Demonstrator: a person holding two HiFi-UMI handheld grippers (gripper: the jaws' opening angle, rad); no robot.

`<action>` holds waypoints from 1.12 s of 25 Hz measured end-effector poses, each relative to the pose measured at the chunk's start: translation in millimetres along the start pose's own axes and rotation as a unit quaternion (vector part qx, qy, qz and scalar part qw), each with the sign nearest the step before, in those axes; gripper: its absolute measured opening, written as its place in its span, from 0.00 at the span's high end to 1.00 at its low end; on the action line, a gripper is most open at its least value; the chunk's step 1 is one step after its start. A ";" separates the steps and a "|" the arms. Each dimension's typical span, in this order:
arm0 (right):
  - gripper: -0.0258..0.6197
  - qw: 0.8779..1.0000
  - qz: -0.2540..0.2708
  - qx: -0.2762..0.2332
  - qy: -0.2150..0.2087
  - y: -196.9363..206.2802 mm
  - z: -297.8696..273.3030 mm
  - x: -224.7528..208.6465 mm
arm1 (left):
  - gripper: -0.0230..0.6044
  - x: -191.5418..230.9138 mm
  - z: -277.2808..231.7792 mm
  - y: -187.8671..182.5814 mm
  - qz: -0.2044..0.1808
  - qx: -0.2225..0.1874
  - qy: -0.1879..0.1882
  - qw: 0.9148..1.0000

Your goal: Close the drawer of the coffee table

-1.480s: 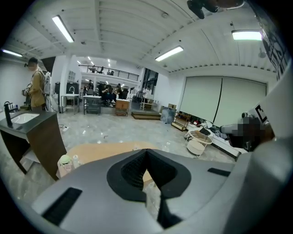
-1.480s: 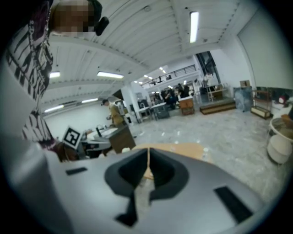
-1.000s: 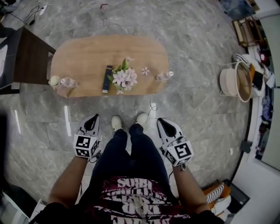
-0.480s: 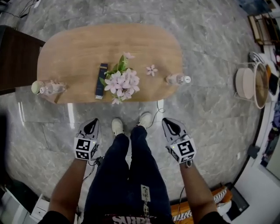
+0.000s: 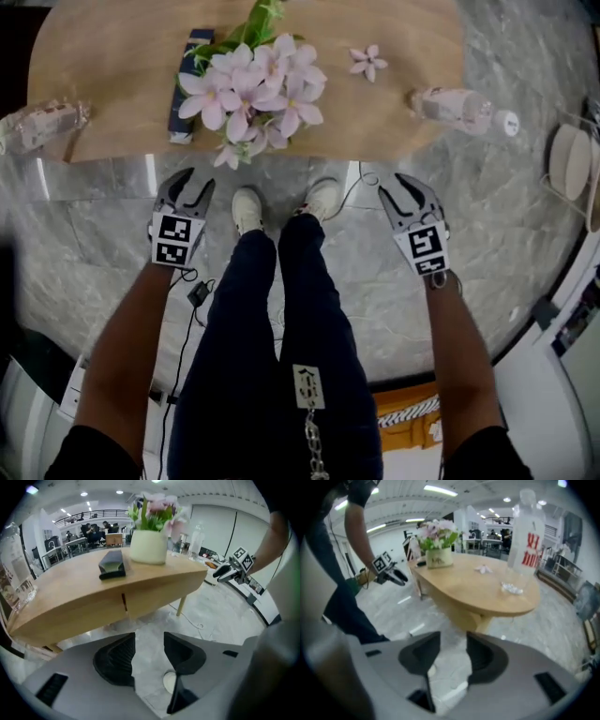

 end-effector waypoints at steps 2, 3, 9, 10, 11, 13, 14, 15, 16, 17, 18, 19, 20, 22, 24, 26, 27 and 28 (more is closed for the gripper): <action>0.65 1.000 0.010 0.021 0.005 19.3 -16.8 -12.1 | 0.61 6.8 -18.3 7.3 -0.021 0.007 -0.020 1.000; 0.64 1.000 0.013 0.023 0.010 23.5 -21.9 -18.0 | 0.60 8.6 -25.0 7.5 -0.033 0.004 -0.028 0.999; 0.62 0.998 0.060 -0.014 0.002 16.8 -50.7 -33.6 | 0.59 19.0 -45.7 -27.5 -0.048 -0.063 -0.066 0.995; 0.62 0.998 0.063 -0.020 -0.003 14.8 -53.6 -32.9 | 0.59 18.4 -47.7 -33.1 -0.043 -0.067 -0.063 0.995; 0.62 0.998 0.061 -0.028 -0.005 12.3 -56.4 -33.0 | 0.59 17.8 -50.4 -36.6 -0.037 -0.065 -0.058 0.995; 0.62 0.998 0.053 -0.047 -0.003 5.6 -61.9 -35.1 | 0.59 16.2 -56.1 -39.4 -0.027 -0.056 -0.051 0.997; 0.62 0.997 0.051 -0.053 -0.004 1.6 -64.3 -35.5 | 0.58 15.1 -58.0 -39.7 -0.020 -0.052 -0.050 0.997; 0.62 0.997 0.050 -0.058 -0.006 -1.8 -66.4 -35.3 | 0.58 14.2 -59.0 -40.0 -0.012 -0.048 -0.051 0.997; 0.63 0.997 0.049 -0.060 -0.007 -4.0 -68.4 -35.2 | 0.58 13.7 -59.5 -40.5 -0.002 -0.045 -0.053 0.998; 0.64 0.997 0.050 -0.060 -0.009 -4.8 -70.0 -35.7 | 0.58 13.8 -59.8 -41.1 0.004 -0.044 -0.055 0.997; 0.65 0.997 0.055 -0.060 -0.009 -4.7 -70.8 -36.6 | 0.58 14.2 -60.1 -41.8 0.008 -0.045 -0.058 0.997; 0.66 0.997 0.058 -0.059 -0.010 -4.2 -70.7 -37.4 | 0.61 14.8 -60.3 -42.3 0.010 -0.046 -0.062 0.997; 0.66 0.996 0.060 -0.057 -0.011 -3.6 -70.1 -37.5 | 0.65 15.1 -60.1 -42.5 0.010 -0.046 -0.065 0.997; 0.67 0.997 0.062 -0.051 -0.014 -2.8 -68.6 -36.4 | 0.66 14.6 -58.8 -42.3 0.008 -0.042 -0.066 0.997; 0.67 0.997 0.066 -0.043 -0.020 -2.5 -67.6 -35.1 | 0.67 13.2 -56.2 -41.2 -0.004 -0.037 -0.066 0.997; 0.68 0.997 0.070 -0.036 -0.027 -1.7 -66.0 -32.0 | 0.67 11.6 -52.7 -38.6 -0.016 -0.033 -0.067 0.997; 0.68 0.996 0.071 -0.033 -0.030 -0.5 -64.7 -29.1 | 0.68 10.6 -50.7 -36.2 -0.020 -0.031 -0.067 0.997; 0.68 0.996 0.072 -0.031 -0.033 1.1 -63.0 -25.1 | 0.68 9.3 -48.4 -33.0 -0.024 -0.027 -0.066 0.997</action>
Point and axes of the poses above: the fingertips, and each gripper's own axes: z backward along the fingers, x to its left, y out of its underside, the point moved 8 cm from there along z, backward along the fingers, and after that the axes turned 8 degrees about z, right-handed, at the moved point
